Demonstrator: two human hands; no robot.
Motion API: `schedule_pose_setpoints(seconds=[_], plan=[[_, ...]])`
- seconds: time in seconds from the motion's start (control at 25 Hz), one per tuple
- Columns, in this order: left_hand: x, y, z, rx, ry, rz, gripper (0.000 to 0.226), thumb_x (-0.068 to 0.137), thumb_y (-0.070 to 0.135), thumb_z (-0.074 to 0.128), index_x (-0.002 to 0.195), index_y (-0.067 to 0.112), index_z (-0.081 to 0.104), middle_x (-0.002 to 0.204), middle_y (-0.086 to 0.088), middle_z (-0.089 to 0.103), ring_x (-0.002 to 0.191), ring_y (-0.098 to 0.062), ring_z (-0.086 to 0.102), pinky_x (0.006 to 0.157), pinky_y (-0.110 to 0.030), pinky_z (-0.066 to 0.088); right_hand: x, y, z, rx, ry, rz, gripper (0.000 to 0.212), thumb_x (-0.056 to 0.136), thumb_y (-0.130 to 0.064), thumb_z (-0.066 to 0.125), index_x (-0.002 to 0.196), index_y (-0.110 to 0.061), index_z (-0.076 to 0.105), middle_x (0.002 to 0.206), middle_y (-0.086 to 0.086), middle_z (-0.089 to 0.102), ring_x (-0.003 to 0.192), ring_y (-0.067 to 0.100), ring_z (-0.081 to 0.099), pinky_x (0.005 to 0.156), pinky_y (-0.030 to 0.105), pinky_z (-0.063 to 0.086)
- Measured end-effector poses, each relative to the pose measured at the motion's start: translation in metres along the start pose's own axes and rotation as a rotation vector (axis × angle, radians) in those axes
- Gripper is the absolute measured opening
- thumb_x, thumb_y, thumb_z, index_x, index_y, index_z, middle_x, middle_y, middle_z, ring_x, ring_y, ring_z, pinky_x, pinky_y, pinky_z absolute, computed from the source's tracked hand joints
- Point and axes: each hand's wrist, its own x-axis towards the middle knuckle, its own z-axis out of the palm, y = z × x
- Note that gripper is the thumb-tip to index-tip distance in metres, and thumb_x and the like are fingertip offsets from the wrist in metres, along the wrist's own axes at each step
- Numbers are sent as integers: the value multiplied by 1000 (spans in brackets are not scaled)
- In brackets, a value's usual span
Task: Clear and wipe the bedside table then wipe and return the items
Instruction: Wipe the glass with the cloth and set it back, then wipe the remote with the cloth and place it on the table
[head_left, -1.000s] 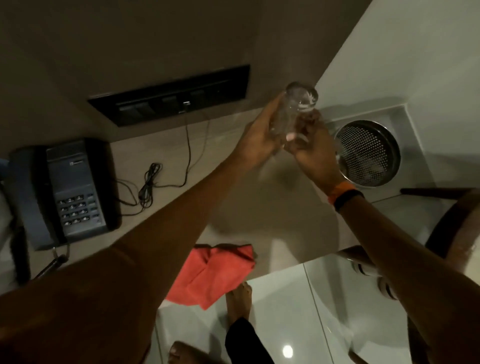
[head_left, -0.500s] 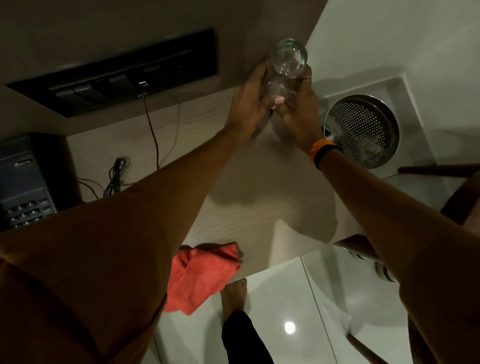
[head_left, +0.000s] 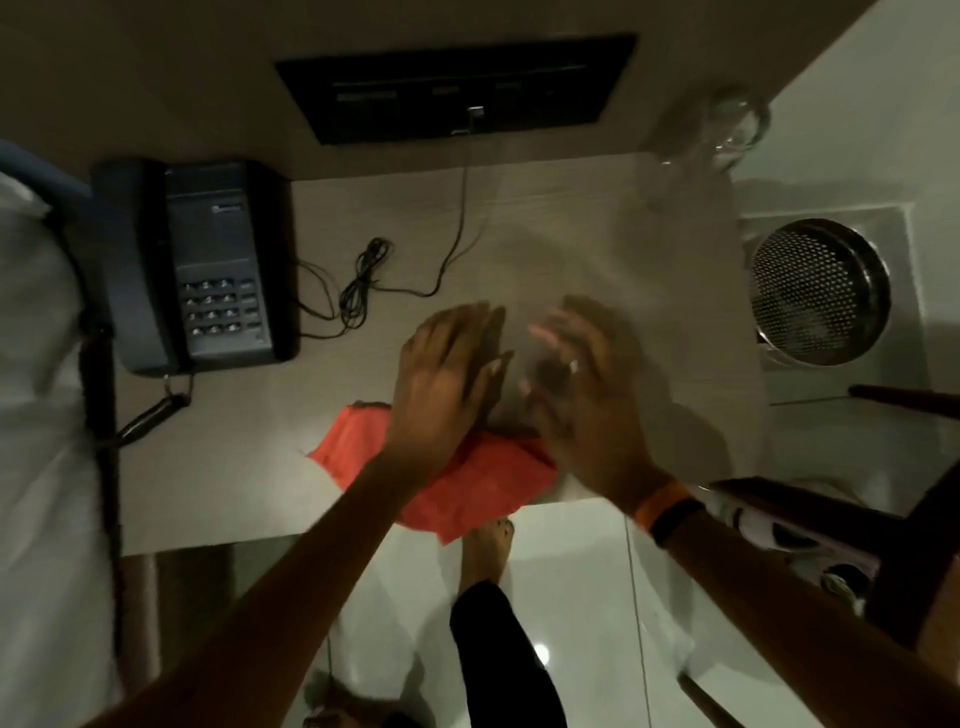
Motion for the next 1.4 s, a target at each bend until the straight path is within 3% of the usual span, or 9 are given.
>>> schedule_pose_setpoints(seconds=[0.16, 0.32, 0.44, 0.6, 0.84, 0.92, 1.12, 1.28, 1.4], plan=[[-104, -48, -34, 121, -56, -45, 49, 97, 42, 47, 138, 17, 57, 138, -10, 57, 131, -28, 48, 105, -47, 42, -58, -40, 41, -180, -381, -316, 50, 101, -42, 48, 142, -13, 54, 153, 11, 49, 143, 31, 46, 120, 49, 35], [-127, -59, -42, 137, -103, -75, 44, 94, 32, 64, 134, 14, 61, 136, -9, 60, 125, -31, 54, 99, -42, 47, -54, -62, 59, -411, -418, -426, 44, 95, -33, 51, 135, -16, 61, 135, 11, 67, 119, 35, 67, 103, 54, 52], [-128, -58, -62, 43, -32, -248, 43, 91, 22, 66, 134, 16, 62, 131, -8, 62, 119, -30, 54, 96, -34, 47, -36, -94, 61, -361, -577, -429, 53, 94, -36, 39, 135, -11, 62, 133, 13, 65, 119, 37, 65, 102, 54, 52], [-180, -63, -127, -115, 212, -367, 36, 88, 21, 71, 124, 18, 68, 119, -3, 68, 108, -24, 57, 91, -30, 46, -28, -172, 71, -149, -582, -398, 38, 95, -14, 59, 132, -20, 62, 135, -3, 57, 123, 21, 56, 103, 41, 51], [-316, -87, -283, -155, 586, -538, 30, 80, 18, 77, 110, 20, 74, 107, 0, 71, 100, -16, 61, 86, -26, 47, -51, -368, 116, 51, -456, -709, 36, 88, -10, 70, 124, -15, 71, 128, 4, 66, 112, 22, 58, 94, 36, 51], [-366, -90, -330, -135, 684, -616, 25, 81, 22, 76, 106, 23, 75, 105, 5, 73, 97, -14, 65, 86, -30, 51, -70, -436, 124, 166, -470, -835, 42, 85, -11, 67, 128, -12, 68, 130, 6, 64, 112, 26, 58, 95, 39, 49], [-510, -96, -404, -307, 994, -773, 25, 77, 20, 79, 100, 29, 75, 97, 16, 77, 93, 2, 70, 83, -14, 54, -140, -577, 150, 212, -615, -1100, 57, 81, -27, 72, 137, -22, 59, 133, 2, 61, 105, 25, 61, 81, 40, 56], [-600, -124, -394, -458, 1466, -1051, 17, 90, 33, 70, 104, 25, 74, 98, 9, 76, 92, -4, 70, 80, -17, 53, -193, -640, 184, 260, -732, -942, 51, 86, -24, 66, 136, -31, 60, 126, -2, 65, 107, 22, 65, 83, 39, 56], [-621, -161, -368, -416, 1329, -1389, 40, 88, 35, 71, 124, 19, 64, 117, -3, 65, 109, -18, 63, 86, -20, 45, -211, -661, 208, 390, -817, -541, 45, 87, -28, 67, 131, -39, 62, 120, -13, 69, 109, 7, 65, 99, 35, 53]])
